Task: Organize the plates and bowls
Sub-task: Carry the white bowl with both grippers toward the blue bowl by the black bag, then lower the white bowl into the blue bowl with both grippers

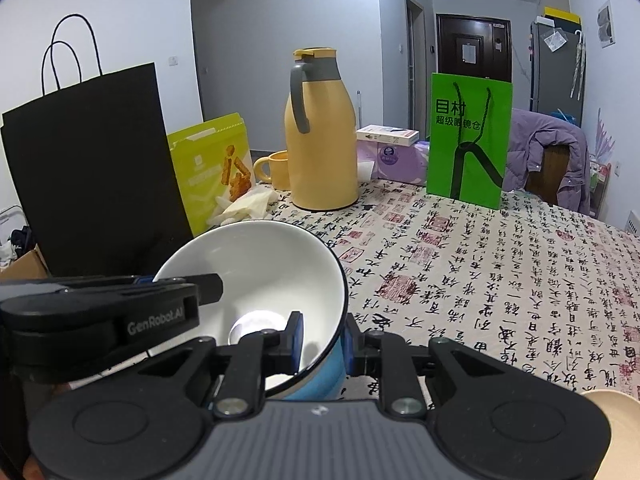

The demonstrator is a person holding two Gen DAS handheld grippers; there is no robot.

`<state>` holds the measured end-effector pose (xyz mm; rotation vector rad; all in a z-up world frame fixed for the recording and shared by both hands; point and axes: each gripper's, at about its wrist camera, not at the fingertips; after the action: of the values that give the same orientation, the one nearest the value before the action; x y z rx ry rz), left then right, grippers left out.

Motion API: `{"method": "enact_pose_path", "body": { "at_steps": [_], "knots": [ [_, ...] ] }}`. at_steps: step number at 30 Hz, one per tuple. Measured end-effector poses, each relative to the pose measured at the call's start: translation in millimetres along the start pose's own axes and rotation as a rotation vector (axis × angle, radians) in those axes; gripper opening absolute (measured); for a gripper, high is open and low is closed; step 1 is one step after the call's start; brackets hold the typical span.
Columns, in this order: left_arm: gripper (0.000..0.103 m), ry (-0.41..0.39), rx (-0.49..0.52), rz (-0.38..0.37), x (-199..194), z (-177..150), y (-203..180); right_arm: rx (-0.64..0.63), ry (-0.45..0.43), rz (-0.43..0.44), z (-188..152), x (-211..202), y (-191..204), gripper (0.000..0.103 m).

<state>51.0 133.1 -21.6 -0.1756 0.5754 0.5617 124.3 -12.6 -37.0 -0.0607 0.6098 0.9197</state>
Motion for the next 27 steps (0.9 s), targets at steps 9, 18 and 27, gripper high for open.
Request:
{"method": "enact_pose_path", "body": {
  "at_steps": [9,18,27],
  "knots": [
    [0.015,0.008,-0.002,0.003,5,-2,3,0.004,0.014,0.004,-2,7,2,0.019],
    [0.015,0.019,0.001,0.004,10,-3,4,0.01,0.027,0.009,-2,13,0,0.019],
    [0.015,0.041,-0.004,0.015,19,-7,9,0.01,0.05,0.023,-4,23,0,0.019]
  ]
}}
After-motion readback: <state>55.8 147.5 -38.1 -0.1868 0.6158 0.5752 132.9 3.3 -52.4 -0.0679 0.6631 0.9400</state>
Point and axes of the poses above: each gripper's, at about its wrist camera, not at the fingertips, and x roughly the way its jaws point, y to its left, z to its top, and after that the axes turned 13 degrees about z, right-handed
